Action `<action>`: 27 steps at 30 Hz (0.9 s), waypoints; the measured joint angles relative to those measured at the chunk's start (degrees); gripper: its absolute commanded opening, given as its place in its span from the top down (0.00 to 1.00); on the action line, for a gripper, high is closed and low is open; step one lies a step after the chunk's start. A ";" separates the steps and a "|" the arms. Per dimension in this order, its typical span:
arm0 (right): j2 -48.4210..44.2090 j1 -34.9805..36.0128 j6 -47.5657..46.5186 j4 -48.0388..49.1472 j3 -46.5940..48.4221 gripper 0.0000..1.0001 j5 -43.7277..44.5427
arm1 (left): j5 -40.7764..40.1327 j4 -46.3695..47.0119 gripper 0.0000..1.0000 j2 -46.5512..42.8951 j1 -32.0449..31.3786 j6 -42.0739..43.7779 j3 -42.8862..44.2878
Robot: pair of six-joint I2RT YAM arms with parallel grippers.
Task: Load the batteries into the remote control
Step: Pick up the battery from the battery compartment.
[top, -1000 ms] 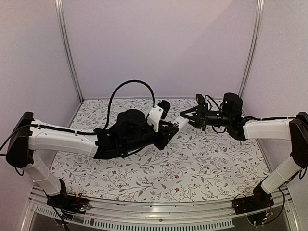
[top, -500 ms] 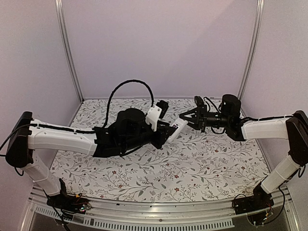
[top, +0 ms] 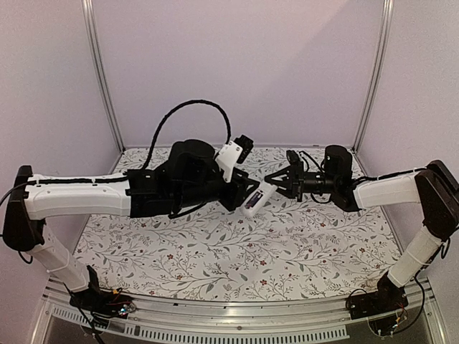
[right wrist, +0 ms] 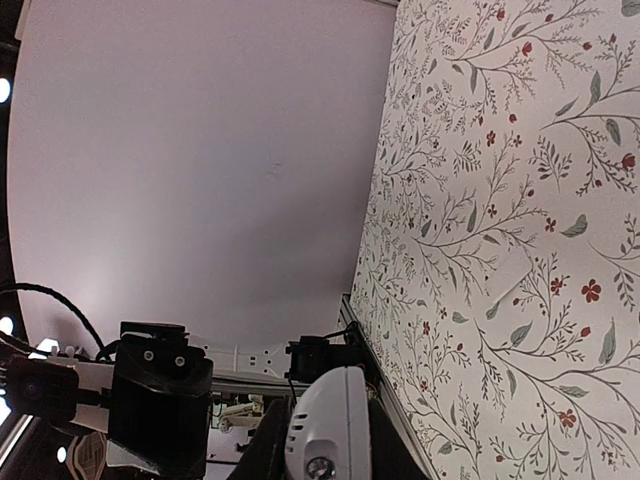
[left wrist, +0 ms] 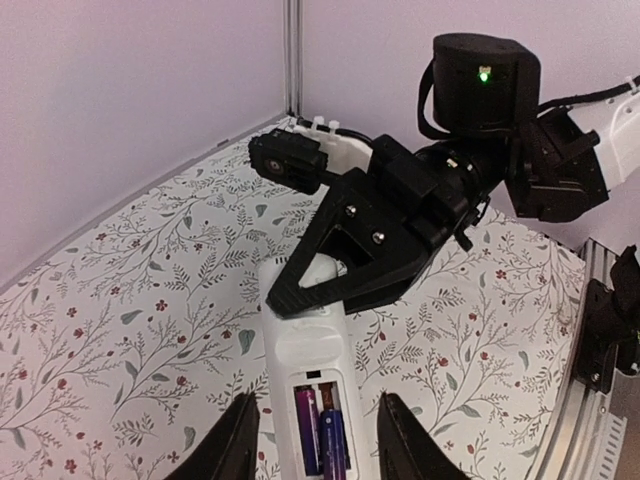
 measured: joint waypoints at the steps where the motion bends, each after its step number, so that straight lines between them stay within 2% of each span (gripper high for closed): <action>1: 0.46 0.00 -0.02 0.00 0.00 1.00 0.00 | 0.42 -1.88 0.62 -0.09 0.04 0.39 1.36; 7: 1.70 0.00 -0.44 -0.52 0.00 1.00 0.07 | 3.26 -18.29 0.67 1.44 0.22 2.14 13.73; 13: 1.70 0.09 -2.56 -2.40 0.00 1.00 0.26 | 6.49 -33.57 0.76 8.44 0.37 2.38 27.06; 20: 1.60 0.46 -6.47 -7.89 0.00 1.00 1.25 | 8.22 -44.70 0.79 16.94 0.44 2.19 31.21; 27: 0.37 0.70 -9.86 -12.52 0.00 1.00 1.88 | 9.33 -49.83 0.80 20.28 0.48 2.21 34.21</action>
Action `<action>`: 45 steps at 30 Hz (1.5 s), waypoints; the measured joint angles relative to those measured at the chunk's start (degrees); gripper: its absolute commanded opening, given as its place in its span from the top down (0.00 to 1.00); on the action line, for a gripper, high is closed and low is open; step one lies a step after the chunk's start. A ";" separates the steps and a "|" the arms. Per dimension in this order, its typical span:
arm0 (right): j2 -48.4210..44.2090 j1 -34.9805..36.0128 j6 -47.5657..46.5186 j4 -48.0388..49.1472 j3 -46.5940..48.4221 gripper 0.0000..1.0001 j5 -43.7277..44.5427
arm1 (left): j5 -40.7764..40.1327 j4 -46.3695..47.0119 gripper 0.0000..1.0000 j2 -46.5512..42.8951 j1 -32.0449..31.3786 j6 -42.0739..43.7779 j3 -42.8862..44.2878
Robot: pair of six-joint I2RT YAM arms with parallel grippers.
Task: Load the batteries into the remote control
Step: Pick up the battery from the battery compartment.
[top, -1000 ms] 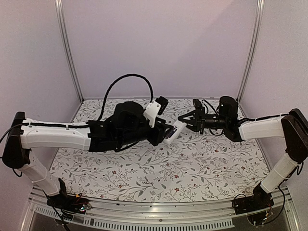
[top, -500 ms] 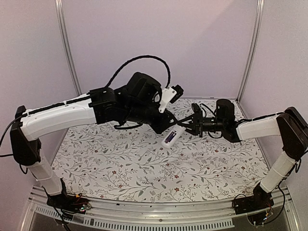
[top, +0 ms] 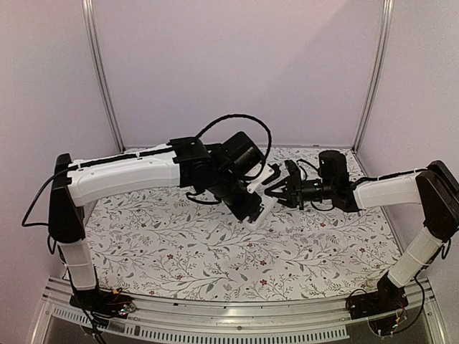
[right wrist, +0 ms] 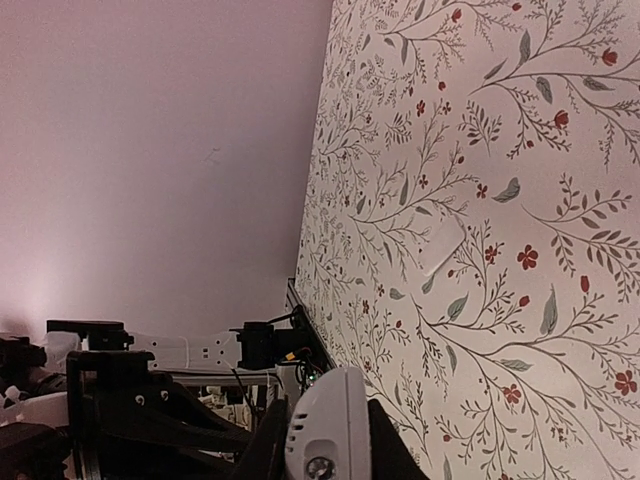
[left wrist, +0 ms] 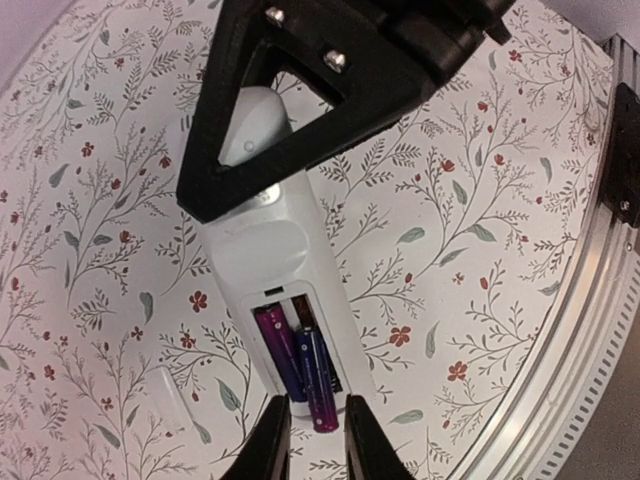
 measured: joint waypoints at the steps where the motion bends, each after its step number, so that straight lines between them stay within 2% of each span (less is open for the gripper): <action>1: -0.11 0.09 -0.31 -0.33 0.00 1.00 0.00 | 0.13 -0.33 0.79 0.24 0.02 0.00 0.28; 23: -0.76 0.48 -1.44 -2.10 0.00 1.00 1.01 | 2.23 -2.99 0.80 5.40 1.03 -0.44 2.64; 28: -0.76 0.48 -1.64 -2.51 0.00 1.00 1.01 | 2.23 -3.82 0.88 5.84 1.03 -0.52 3.23; 32: -0.76 0.50 -1.75 -2.89 0.00 1.00 1.01 | 2.23 -4.31 1.00 5.97 1.07 -0.44 3.26; 37: -0.76 0.48 -1.81 -2.97 0.00 1.00 1.40 | 1.99 -3.93 1.00 5.84 1.14 -0.85 2.82; 40: -0.72 0.48 -1.77 -2.91 0.00 1.00 1.62 | 1.33 -0.13 1.00 3.58 1.25 -0.94 -1.33; 45: -0.72 0.50 -0.66 0.00 0.00 1.00 1.25 | -0.13 13.94 1.00 -8.07 1.49 -1.49 -17.09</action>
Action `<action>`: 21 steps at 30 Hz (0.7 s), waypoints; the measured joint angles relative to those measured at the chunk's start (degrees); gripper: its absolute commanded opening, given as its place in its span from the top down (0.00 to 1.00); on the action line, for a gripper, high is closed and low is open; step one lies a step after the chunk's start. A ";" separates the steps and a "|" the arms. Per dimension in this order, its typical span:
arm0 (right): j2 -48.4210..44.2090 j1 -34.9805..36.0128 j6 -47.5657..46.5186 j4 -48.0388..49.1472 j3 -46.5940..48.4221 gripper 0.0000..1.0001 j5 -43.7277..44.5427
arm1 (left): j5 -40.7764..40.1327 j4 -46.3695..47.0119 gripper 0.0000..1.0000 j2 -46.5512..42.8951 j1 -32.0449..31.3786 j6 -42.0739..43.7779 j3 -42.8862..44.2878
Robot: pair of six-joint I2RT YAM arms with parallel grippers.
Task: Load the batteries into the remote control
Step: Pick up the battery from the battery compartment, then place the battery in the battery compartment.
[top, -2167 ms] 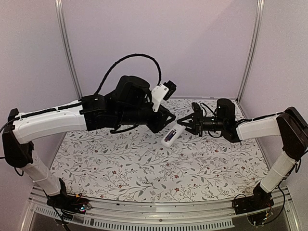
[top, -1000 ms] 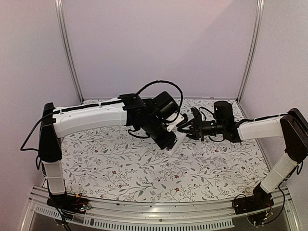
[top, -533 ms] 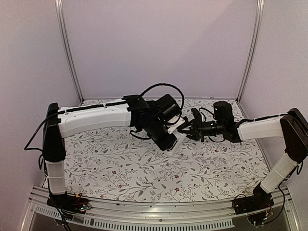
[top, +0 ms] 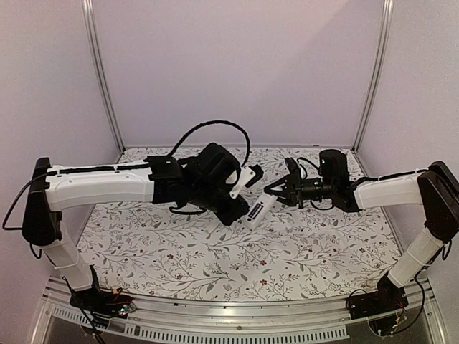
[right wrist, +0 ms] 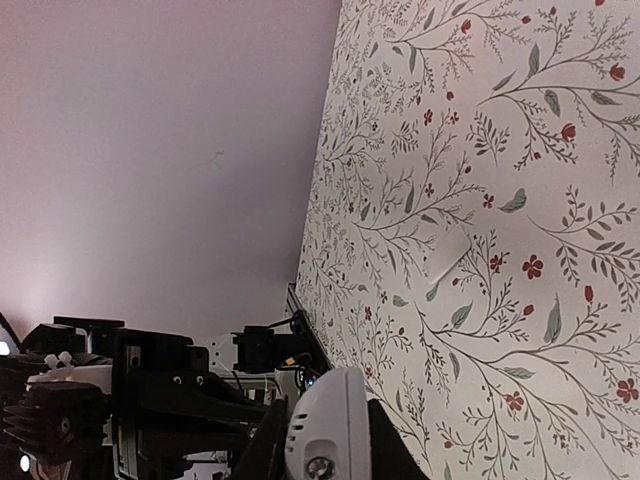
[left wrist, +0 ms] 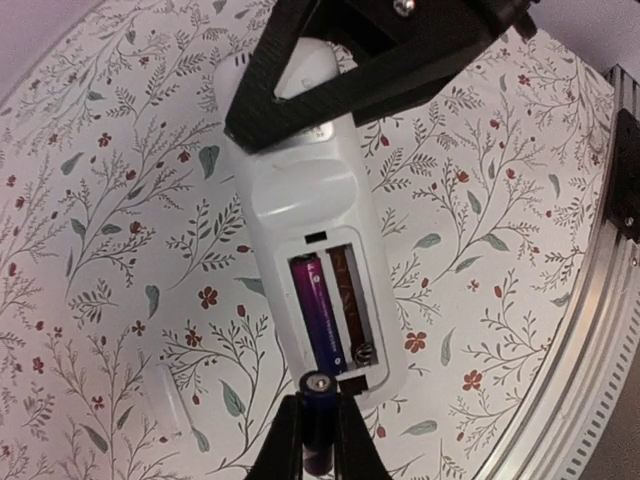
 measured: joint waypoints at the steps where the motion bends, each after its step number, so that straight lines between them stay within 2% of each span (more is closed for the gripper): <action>1: 0.00 0.00 0.26 0.59 0.00 1.00 -0.15 | -0.04 2.97 1.00 -2.32 0.00 -0.04 -2.64; 5: 0.00 0.00 1.75 3.30 0.00 1.00 -0.57 | -0.04 14.93 1.00 -8.94 0.02 -0.59 -9.49; 10: 0.00 0.00 4.02 6.88 0.00 1.00 -0.85 | 0.09 24.00 1.00 -9.03 0.02 -1.77 -11.74; 21: 0.44 0.00 7.74 12.81 -0.46 1.00 -1.77 | -0.04 30.86 1.00 -5.18 0.04 -3.76 -12.68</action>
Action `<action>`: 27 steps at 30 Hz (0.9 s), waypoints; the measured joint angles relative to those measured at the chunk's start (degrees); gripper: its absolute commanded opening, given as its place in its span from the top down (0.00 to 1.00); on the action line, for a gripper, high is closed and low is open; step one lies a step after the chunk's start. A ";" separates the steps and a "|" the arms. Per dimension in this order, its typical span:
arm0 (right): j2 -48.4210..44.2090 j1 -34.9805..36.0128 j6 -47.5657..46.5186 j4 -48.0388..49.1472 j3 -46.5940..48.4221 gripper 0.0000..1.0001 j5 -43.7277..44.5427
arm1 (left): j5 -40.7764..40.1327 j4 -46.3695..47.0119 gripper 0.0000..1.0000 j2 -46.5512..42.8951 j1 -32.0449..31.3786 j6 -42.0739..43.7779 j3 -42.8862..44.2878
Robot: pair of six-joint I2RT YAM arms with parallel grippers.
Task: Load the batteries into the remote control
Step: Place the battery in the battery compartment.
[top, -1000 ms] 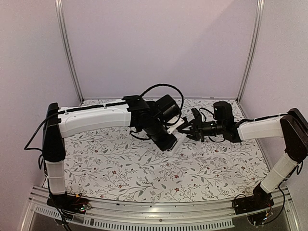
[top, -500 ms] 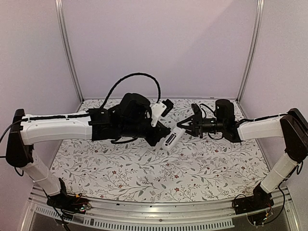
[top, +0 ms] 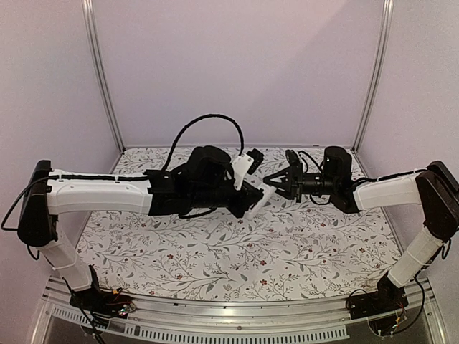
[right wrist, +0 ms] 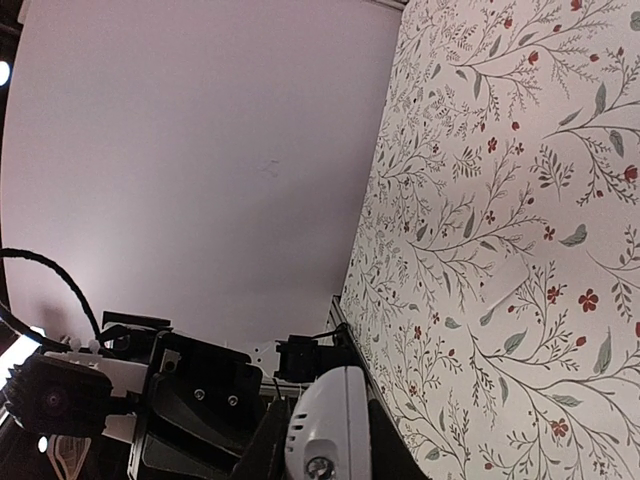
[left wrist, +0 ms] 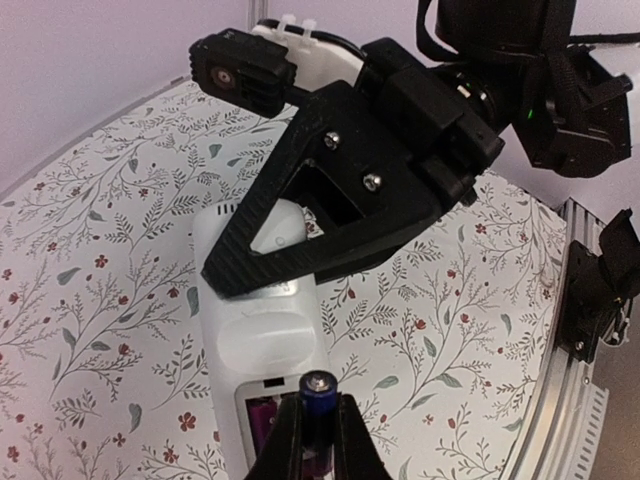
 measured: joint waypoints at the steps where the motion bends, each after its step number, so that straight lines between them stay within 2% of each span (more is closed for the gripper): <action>1: 0.04 -0.02 0.11 0.09 -0.15 1.00 0.00 | -0.15 0.24 1.00 0.15 0.00 -0.09 0.00; 13: 0.70 0.04 1.42 1.14 -0.35 1.00 0.07 | -1.97 0.87 1.00 0.33 0.00 -0.09 -1.49; 21: 1.09 0.04 2.01 1.46 -0.42 1.00 0.22 | -2.14 1.99 0.85 0.20 0.00 -0.11 -2.58; 27: 1.53 -0.04 2.82 1.86 -0.42 1.00 0.61 | -2.60 2.23 0.83 0.17 0.00 -0.09 -3.23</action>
